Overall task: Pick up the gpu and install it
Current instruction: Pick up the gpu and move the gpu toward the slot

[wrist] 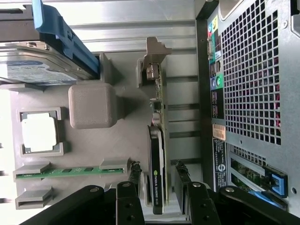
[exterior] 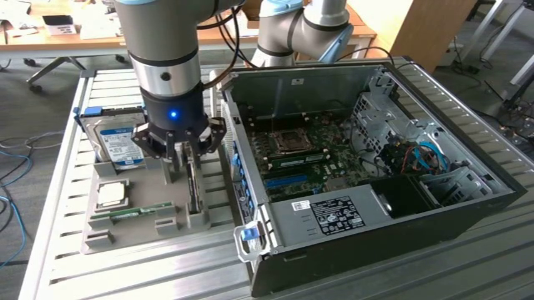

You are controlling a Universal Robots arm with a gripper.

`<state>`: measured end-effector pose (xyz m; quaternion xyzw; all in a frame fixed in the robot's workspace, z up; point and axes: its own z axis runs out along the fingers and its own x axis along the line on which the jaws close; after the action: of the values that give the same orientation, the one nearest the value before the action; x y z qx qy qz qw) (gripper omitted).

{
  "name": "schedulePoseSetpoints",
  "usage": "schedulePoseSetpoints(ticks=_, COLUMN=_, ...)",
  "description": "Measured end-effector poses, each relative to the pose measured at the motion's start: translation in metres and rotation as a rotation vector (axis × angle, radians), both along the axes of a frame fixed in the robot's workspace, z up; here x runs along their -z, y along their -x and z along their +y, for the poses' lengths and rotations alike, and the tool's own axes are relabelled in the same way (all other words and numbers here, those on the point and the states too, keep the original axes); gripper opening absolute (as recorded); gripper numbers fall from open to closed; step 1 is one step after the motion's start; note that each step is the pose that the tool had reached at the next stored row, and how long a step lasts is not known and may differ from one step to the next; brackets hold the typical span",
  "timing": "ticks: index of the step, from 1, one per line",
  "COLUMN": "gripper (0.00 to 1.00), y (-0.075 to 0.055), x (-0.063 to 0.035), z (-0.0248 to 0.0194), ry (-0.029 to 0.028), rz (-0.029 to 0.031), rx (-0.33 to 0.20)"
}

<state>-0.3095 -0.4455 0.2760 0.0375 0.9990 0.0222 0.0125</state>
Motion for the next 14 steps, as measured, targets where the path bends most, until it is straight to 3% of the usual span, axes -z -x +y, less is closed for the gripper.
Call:
schedulePoseSetpoints(ticks=9, gripper=0.43, y=0.0, x=0.0133, z=0.0, ry=-0.0001, rz=-0.0001, rx=0.0)
schedulePoseSetpoints(ticks=14, gripper=0.43, y=-0.001, x=0.0139, z=-0.0001, ry=-0.0002, rz=-0.0002, rx=0.0)
